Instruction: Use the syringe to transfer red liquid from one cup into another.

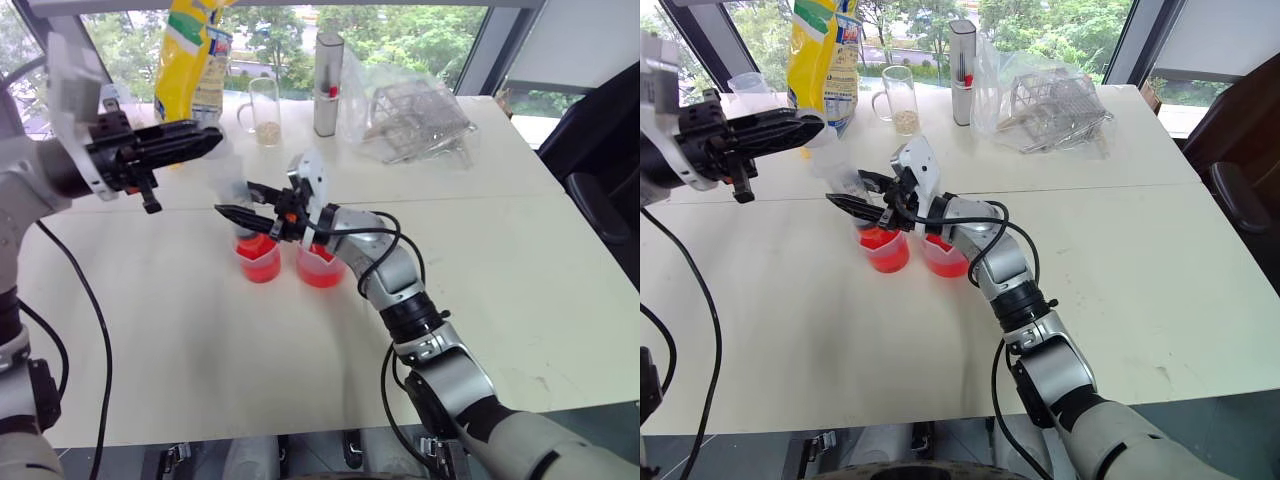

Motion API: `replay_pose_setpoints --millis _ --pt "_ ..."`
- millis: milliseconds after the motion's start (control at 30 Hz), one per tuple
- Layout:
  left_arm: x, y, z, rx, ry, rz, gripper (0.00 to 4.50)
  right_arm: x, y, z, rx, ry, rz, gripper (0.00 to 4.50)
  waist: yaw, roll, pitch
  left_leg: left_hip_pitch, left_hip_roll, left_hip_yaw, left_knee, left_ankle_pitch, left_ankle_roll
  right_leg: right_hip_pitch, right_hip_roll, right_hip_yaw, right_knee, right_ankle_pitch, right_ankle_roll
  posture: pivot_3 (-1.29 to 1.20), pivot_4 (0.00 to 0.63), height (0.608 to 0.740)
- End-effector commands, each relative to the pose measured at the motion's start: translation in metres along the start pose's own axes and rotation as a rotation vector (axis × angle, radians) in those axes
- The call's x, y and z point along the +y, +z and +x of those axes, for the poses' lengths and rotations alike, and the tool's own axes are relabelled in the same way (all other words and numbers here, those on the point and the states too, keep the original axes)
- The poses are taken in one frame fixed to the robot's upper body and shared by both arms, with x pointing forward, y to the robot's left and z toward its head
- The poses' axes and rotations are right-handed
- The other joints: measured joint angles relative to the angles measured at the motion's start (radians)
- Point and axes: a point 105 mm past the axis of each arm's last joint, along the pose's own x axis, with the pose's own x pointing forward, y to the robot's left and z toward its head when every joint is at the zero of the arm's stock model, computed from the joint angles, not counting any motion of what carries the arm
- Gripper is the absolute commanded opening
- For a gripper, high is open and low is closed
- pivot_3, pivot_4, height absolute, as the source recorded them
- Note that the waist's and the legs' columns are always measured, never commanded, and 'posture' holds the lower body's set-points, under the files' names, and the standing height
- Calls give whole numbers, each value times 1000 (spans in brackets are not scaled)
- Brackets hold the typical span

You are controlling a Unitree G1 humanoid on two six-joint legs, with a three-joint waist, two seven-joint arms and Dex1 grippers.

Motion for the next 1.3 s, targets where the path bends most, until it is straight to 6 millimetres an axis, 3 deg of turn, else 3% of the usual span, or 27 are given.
replay_pose_setpoints --millis 33,367,767,867,1133,1300 --pt "-9 -8 6 40 -34 21 31 1 51 2 -135 7 -95 1424 0 0 0 0 0 0 0 0 0 0 0 0 0 0 0 0 150 740" --pt "-14 -15 12 39 -48 5 31 0 84 -3 -184 -3 -107 1424 1 0 0 0 0 0 0 0 0 0 0 0 0 0 0 0 150 740" --pt "-18 -23 15 49 -57 -13 31 2 100 -3 -220 0 -78 1424 0 0 0 0 0 0 0 0 0 0 0 0 0 0 0 0 150 740" --pt "-18 -22 15 47 -54 -13 31 3 97 -2 -208 5 -70 1424 0 0 0 0 0 0 0 0 0 0 0 0 0 0 0 0 150 740" --pt "-10 3 14 -43 -11 -16 31 9 66 0 -127 22 -46 1424 1 0 0 0 0 0 0 0 0 0 0 0 0 0 0 0 150 740" --pt "1 23 9 -136 39 -42 2104 8 64 -1 -121 23 -49 1424 1 0 0 0 0 0 0 0 0 0 0 0 0 0 0 0 150 740"
